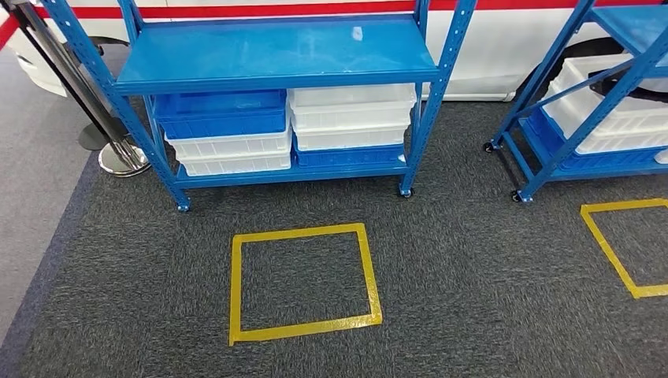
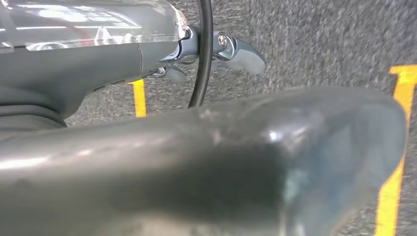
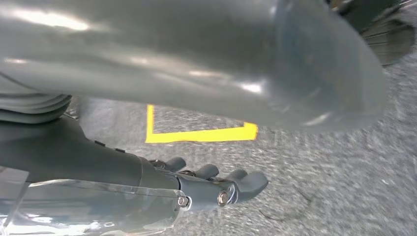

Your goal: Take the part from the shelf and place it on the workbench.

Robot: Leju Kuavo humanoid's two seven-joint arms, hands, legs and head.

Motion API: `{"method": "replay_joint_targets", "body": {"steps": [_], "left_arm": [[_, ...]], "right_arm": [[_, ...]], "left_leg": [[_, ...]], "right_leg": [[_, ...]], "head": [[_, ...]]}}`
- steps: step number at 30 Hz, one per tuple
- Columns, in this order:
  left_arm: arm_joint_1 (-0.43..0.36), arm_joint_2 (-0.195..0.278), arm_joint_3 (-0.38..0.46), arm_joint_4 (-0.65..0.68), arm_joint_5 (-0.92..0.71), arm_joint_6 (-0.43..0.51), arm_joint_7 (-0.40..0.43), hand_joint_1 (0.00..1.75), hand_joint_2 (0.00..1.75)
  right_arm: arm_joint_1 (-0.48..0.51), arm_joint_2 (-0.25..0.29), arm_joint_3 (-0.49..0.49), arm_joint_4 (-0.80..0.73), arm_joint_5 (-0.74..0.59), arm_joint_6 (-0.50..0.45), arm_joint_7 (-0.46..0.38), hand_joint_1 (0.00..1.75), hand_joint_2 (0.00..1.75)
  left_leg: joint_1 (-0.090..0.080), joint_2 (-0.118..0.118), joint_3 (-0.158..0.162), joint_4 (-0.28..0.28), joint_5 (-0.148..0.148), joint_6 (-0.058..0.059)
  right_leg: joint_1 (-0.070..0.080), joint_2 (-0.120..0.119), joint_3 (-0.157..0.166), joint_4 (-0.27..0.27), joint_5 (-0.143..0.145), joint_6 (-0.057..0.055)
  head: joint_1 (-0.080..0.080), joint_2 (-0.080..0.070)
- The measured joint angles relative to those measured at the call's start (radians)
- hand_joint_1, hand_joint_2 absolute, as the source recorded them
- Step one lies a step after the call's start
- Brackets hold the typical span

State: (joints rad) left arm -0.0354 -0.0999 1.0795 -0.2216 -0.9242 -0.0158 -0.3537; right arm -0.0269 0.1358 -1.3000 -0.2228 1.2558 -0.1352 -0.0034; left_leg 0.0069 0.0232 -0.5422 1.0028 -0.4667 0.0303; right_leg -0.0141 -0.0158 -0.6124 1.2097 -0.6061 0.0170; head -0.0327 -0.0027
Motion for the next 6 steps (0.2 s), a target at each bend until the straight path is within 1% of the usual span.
{"method": "replay_joint_targets", "body": {"steps": [1, 2, 3, 4, 5, 6], "left_arm": [[-0.001, 0.000, 0.002, 0.000, -0.001, -0.001, -0.001, 0.00, 0.00], [-0.001, 0.000, 0.005, 0.000, -0.003, -0.001, -0.001, 0.00, 0.00], [0.000, 0.000, 0.009, 0.000, -0.004, -0.001, -0.001, 0.00, 0.00], [0.001, 0.000, 0.011, 0.000, -0.005, -0.001, -0.001, 0.00, 0.00], [0.002, 0.000, 0.013, 0.000, -0.006, -0.001, -0.001, 0.00, 0.00], [0.003, 0.000, 0.014, 0.000, -0.007, -0.001, -0.001, 0.00, 0.00]], "right_arm": [[0.002, 0.004, -0.002, 0.000, 0.000, -0.001, 0.000, 0.00, 0.00], [0.004, 0.007, -0.005, 0.000, 0.000, -0.002, 0.000, 0.00, 0.00], [0.006, 0.009, -0.007, 0.000, 0.000, -0.003, 0.000, 0.00, 0.00], [0.008, 0.010, -0.008, 0.000, 0.000, -0.004, 0.000, 0.00, 0.00], [0.009, 0.011, -0.010, 0.000, 0.000, -0.005, 0.000, 0.00, 0.00], [0.010, 0.011, -0.010, 0.000, 0.000, -0.006, 0.000, 0.00, 0.00]], "left_leg": [[-0.001, -0.007, 0.002, 0.000, -0.003, 0.002], [-0.001, -0.013, 0.006, 0.000, -0.007, 0.003], [-0.001, -0.020, 0.013, 0.000, -0.013, 0.002], [-0.001, -0.025, 0.023, 0.000, -0.020, -0.001], [-0.001, -0.029, 0.033, 0.000, -0.027, -0.004], [-0.001, -0.031, 0.038, 0.000, -0.031, -0.005]], "right_leg": [[0.000, 0.007, -0.037, 0.060, -0.016, 0.001], [-0.001, 0.010, -0.061, 0.091, -0.011, 0.001], [-0.001, 0.010, -0.066, 0.085, 0.013, 0.001], [-0.001, 0.011, -0.054, 0.041, 0.055, 0.000], [-0.002, 0.011, -0.030, -0.023, 0.102, -0.004], [-0.002, 0.011, -0.016, -0.060, 0.128, -0.005]], "head": [[0.000, 0.000], [0.000, 0.000], [0.000, 0.000], [0.000, 0.000], [0.000, 0.000], [0.000, 0.000]]}}
